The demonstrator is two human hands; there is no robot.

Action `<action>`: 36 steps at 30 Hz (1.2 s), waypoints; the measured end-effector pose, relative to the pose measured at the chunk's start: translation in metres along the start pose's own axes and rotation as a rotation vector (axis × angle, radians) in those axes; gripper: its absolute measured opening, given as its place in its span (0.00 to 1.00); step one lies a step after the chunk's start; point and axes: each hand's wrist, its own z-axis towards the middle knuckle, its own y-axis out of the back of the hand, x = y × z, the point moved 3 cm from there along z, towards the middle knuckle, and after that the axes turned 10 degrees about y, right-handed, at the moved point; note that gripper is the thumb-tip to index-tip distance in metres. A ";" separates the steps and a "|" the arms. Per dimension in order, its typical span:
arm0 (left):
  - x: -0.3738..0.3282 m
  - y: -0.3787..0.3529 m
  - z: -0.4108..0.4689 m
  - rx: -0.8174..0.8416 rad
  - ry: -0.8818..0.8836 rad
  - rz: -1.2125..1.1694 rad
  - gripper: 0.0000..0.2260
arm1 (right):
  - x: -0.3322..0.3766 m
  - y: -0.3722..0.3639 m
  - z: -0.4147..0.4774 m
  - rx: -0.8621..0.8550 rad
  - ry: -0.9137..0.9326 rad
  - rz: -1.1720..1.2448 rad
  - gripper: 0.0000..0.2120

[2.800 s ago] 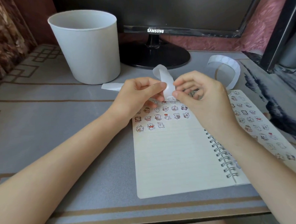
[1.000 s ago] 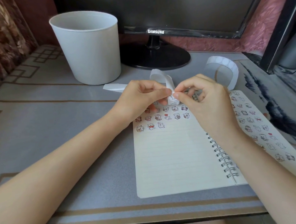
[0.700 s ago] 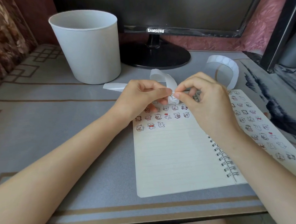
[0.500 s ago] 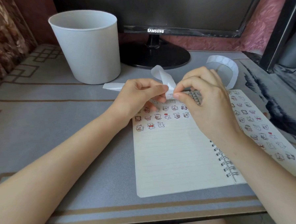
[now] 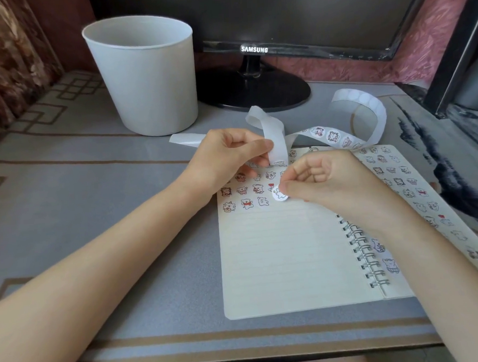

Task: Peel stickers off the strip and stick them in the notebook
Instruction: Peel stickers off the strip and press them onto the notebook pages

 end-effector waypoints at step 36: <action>0.002 0.000 0.002 -0.001 0.006 0.006 0.06 | -0.003 -0.007 0.000 0.034 0.013 -0.150 0.03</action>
